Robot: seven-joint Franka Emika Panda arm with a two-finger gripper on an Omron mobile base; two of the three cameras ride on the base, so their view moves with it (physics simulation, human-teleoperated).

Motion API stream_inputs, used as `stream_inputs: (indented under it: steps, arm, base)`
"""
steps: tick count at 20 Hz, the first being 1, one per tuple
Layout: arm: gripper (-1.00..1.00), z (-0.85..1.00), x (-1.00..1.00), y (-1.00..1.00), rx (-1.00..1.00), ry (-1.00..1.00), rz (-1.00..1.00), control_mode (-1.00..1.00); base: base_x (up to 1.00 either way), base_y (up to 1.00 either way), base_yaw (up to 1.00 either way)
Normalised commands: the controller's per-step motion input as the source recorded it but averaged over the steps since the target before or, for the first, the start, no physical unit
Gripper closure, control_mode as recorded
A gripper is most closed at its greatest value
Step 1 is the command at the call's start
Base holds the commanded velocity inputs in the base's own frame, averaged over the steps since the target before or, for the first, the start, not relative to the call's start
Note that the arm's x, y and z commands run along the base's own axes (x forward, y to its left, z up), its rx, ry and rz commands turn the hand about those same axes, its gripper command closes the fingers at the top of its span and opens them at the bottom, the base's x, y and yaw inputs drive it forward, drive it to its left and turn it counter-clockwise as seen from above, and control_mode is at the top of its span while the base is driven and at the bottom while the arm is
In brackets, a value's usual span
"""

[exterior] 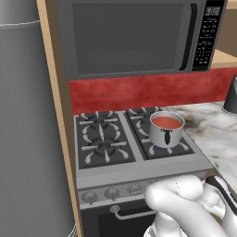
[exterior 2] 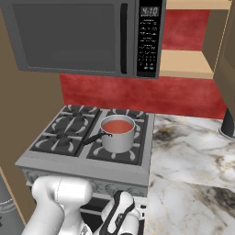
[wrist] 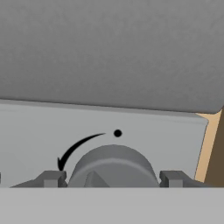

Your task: Wait until the marinara sauce is simmered to a deep red color and then turn off the stove.

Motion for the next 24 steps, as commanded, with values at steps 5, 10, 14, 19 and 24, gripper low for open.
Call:
stream_inputs:
  steps: [5,10,14,19,24]
  arm:
    - [1.0,0.0,0.0,0.0,0.0,0.0,0.0,-1.0]
    - [1.0,0.0,0.0,0.0,0.0,0.0,0.0,-1.0]
    - [1.0,0.0,0.0,0.0,0.0,0.0,0.0,-1.0]
    - [1.0,0.0,0.0,0.0,0.0,0.0,0.0,-1.0]
    - [1.0,0.0,0.0,0.0,0.0,0.0,0.0,-1.0]
  base:
    - [0.0,0.0,0.0]
    - [0.0,0.0,0.0]
    - [0.0,0.0,0.0]
    - [0.0,0.0,0.0]
    - [0.0,0.0,0.0]
